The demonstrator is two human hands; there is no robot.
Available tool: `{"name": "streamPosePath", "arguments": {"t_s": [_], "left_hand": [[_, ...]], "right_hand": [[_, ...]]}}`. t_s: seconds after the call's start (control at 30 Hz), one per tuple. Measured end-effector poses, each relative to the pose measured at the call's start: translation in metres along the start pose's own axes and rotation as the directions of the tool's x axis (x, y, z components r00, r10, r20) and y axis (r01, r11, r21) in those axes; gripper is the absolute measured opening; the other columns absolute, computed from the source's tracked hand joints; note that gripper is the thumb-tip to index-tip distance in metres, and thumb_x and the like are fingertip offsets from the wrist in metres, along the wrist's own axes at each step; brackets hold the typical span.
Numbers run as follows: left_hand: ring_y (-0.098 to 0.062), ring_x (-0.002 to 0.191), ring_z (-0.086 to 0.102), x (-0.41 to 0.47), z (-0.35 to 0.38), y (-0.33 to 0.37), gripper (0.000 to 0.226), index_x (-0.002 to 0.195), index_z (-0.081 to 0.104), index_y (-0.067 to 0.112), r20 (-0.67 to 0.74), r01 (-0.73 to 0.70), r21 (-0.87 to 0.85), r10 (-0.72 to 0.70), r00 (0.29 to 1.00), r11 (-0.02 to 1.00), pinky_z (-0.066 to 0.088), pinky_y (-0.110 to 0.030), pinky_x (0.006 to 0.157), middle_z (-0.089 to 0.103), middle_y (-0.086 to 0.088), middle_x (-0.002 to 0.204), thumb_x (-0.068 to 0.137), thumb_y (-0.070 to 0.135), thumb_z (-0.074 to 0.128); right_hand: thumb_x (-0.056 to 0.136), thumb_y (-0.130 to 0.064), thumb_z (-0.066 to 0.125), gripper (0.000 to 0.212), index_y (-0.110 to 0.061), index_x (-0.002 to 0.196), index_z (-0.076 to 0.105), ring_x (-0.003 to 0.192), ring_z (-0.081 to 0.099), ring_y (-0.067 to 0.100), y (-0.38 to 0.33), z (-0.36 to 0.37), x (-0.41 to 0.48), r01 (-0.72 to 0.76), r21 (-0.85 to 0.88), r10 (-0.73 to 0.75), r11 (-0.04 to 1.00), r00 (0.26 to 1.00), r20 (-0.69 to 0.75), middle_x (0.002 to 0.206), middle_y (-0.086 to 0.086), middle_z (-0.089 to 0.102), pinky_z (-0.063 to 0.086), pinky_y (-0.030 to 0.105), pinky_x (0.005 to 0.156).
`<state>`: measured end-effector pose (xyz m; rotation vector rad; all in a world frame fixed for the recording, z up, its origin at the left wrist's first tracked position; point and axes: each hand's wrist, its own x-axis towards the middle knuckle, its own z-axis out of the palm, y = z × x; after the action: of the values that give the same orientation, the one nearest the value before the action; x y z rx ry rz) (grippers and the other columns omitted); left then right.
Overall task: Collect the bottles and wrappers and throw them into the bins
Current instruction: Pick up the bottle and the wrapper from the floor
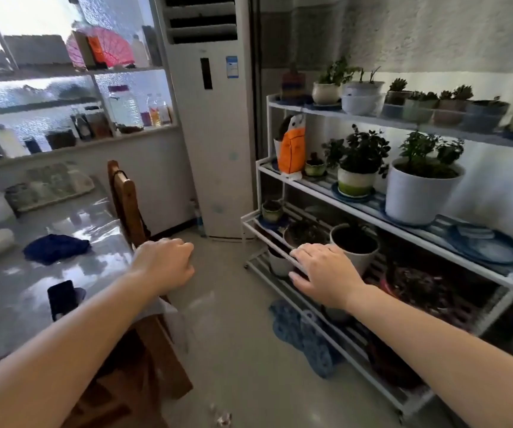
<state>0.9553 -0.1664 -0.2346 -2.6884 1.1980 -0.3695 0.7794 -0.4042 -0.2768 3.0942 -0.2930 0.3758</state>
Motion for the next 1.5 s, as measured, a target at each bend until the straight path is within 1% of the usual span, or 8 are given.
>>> {"name": "streamPosePath", "arguments": {"t_s": [0.13, 0.23, 0.6, 0.87, 1.03, 1.17, 1.33, 1.5], "left_hand": [[-0.021, 0.107, 0.06, 0.026, 0.065, 0.012, 0.034, 0.112, 0.059, 0.022, 0.106, -0.063, -0.041, 0.067, 0.992, 0.997, 0.048, -0.037, 0.079, 0.064, 0.001, 0.114, 0.089, 0.041, 0.042], [-0.024, 0.107, 0.06, 0.036, 0.119, 0.026, 0.035, 0.114, 0.059, 0.02, 0.175, -0.101, -0.064, 0.111, 0.978, 0.993, 0.048, -0.036, 0.077, 0.063, -0.001, 0.116, 0.09, 0.038, 0.041], [-0.027, 0.096, 0.063, 0.003, 0.351, 0.083, 0.028, 0.099, 0.06, 0.018, 0.369, -0.03, -0.194, 0.101, 0.924, 0.981, 0.05, -0.035, 0.074, 0.066, -0.004, 0.102, 0.088, 0.035, 0.04], [-0.031, 0.107, 0.058, -0.051, 0.548, 0.145, 0.033, 0.107, 0.057, 0.012, 0.547, -0.01, -0.174, 0.105, 0.831, 0.985, 0.044, -0.034, 0.075, 0.062, -0.01, 0.114, 0.092, 0.037, 0.041], [-0.028, 0.103, 0.059, -0.074, 0.665, 0.168, 0.034, 0.113, 0.057, 0.017, 0.605, 0.029, -0.16, 0.075, 0.793, 0.987, 0.044, -0.034, 0.077, 0.062, -0.008, 0.115, 0.092, 0.038, 0.041], [-0.025, 0.102, 0.059, -0.086, 0.748, 0.183, 0.031, 0.112, 0.057, 0.018, 0.642, 0.021, -0.097, 0.047, 0.766, 0.995, 0.038, -0.032, 0.072, 0.063, -0.006, 0.115, 0.09, 0.033, 0.042], [-0.022, 0.099, 0.062, -0.103, 0.835, 0.193, 0.036, 0.118, 0.057, 0.023, 0.696, 0.132, -0.057, -0.056, 0.716, 0.99, 0.039, -0.029, 0.069, 0.064, -0.003, 0.11, 0.089, 0.04, 0.043], [-0.023, 0.099, 0.064, -0.125, 0.896, 0.195, 0.047, 0.117, 0.056, 0.022, 0.751, 0.347, -0.032, -0.206, 0.627, 0.937, 0.04, -0.028, 0.07, 0.066, -0.004, 0.109, 0.088, 0.055, 0.042]], "right_hand": [[0.089, -0.05, 0.04, 0.052, -0.02, 0.131, 0.05, 0.117, 0.055, 0.019, 0.005, 0.055, 0.002, -0.055, 0.032, 0.05, 0.998, 0.991, 0.123, 0.128, -0.001, 0.058, 0.044, 0.035, 0.095], [0.089, -0.051, 0.04, 0.049, -0.02, 0.126, 0.052, 0.111, 0.057, 0.018, 0.012, 0.105, -0.001, -0.1, 0.06, 0.086, 0.993, 0.975, 0.204, 0.122, -0.002, 0.06, 0.047, 0.035, 0.091], [0.09, -0.049, 0.039, 0.052, -0.022, 0.135, 0.044, 0.121, 0.05, 0.022, 0.01, 0.339, -0.039, -0.186, 0.096, 0.111, 0.978, 0.85, 0.515, 0.132, 0.0, 0.054, 0.039, 0.039, 0.099], [0.089, -0.047, 0.043, 0.051, -0.02, 0.132, 0.045, 0.12, 0.05, 0.025, -0.001, 0.536, -0.087, -0.146, 0.114, 0.052, 0.983, 0.809, 0.586, 0.132, 0.003, 0.054, 0.038, 0.038, 0.097], [0.09, -0.048, 0.04, 0.051, -0.019, 0.133, 0.043, 0.12, 0.05, 0.024, 0.005, 0.657, -0.115, -0.135, 0.111, 0.032, 0.985, 0.767, 0.641, 0.133, 0.002, 0.052, 0.038, 0.039, 0.098], [0.091, -0.049, 0.039, 0.052, -0.019, 0.133, 0.043, 0.117, 0.051, 0.025, 0.012, 0.744, -0.133, -0.126, 0.092, 0.033, 0.988, 0.744, 0.667, 0.131, 0.004, 0.053, 0.039, 0.038, 0.094], [0.09, -0.051, 0.041, 0.054, -0.018, 0.133, 0.043, 0.115, 0.052, 0.026, 0.016, 0.833, -0.154, -0.151, 0.076, 0.052, 0.986, 0.697, 0.715, 0.13, 0.005, 0.053, 0.04, 0.037, 0.092], [0.088, -0.054, 0.045, 0.056, -0.017, 0.13, 0.047, 0.111, 0.054, 0.026, 0.014, 0.887, -0.173, -0.186, 0.096, 0.053, 0.978, 0.665, 0.745, 0.126, 0.005, 0.055, 0.044, 0.038, 0.088]]}}
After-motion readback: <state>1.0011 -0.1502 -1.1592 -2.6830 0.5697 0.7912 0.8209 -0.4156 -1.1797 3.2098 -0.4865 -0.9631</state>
